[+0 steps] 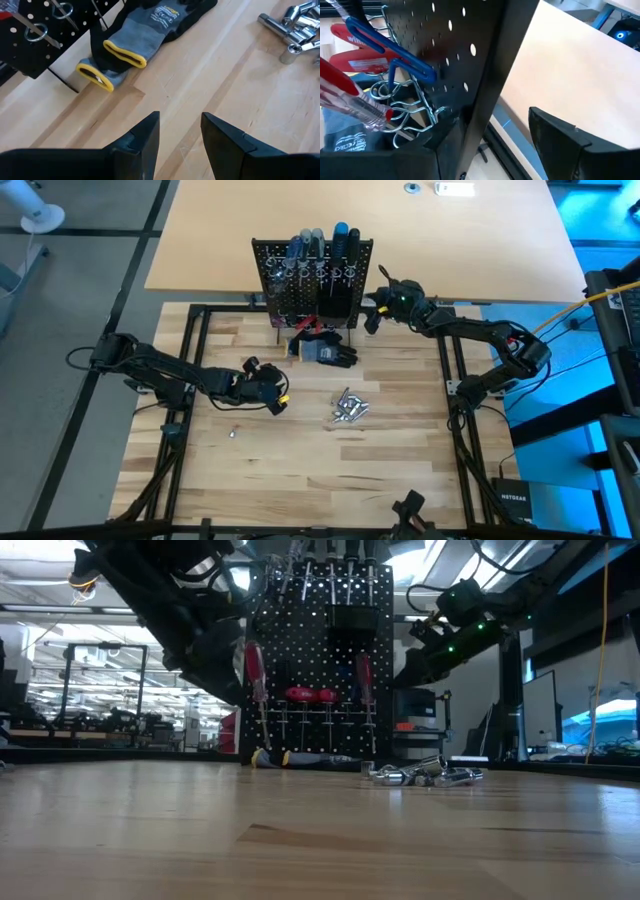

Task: Hang tools onto peg board
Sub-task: Put the extension bar into the pegboard bin

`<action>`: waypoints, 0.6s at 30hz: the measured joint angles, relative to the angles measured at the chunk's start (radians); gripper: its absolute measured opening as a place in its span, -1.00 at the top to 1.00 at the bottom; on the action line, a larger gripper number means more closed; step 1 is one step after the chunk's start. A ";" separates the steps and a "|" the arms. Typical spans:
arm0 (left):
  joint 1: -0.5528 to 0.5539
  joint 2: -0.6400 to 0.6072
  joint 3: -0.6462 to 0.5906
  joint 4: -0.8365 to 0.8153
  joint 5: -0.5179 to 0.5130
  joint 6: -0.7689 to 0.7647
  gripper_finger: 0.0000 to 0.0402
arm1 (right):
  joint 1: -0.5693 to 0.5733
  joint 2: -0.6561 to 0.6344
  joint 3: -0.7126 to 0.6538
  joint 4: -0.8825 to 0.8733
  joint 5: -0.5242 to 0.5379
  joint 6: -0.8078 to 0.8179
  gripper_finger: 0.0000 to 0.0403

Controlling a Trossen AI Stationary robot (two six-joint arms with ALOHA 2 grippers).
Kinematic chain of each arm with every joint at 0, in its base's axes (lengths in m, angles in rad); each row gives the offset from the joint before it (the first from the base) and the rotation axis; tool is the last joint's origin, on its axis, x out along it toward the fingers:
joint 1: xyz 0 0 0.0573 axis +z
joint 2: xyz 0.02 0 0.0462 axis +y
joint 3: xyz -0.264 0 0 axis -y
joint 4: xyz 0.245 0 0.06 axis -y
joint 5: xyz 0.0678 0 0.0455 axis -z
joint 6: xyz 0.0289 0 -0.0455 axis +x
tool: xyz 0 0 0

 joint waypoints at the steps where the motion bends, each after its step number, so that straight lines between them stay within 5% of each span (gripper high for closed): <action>1: 0.000 0.000 0.000 -0.001 0.000 0.000 0.33 | 0.000 0.000 0.000 -0.003 0.000 0.000 -0.09; 9: -0.018 0.000 0.000 -0.008 -0.001 0.015 0.33 | 0.055 -0.128 0.000 -0.222 -0.014 0.002 -0.09; 18: -0.047 0.000 0.000 0.056 0.000 0.086 0.33 | 0.352 -0.305 0.001 -0.540 -0.041 0.052 -0.09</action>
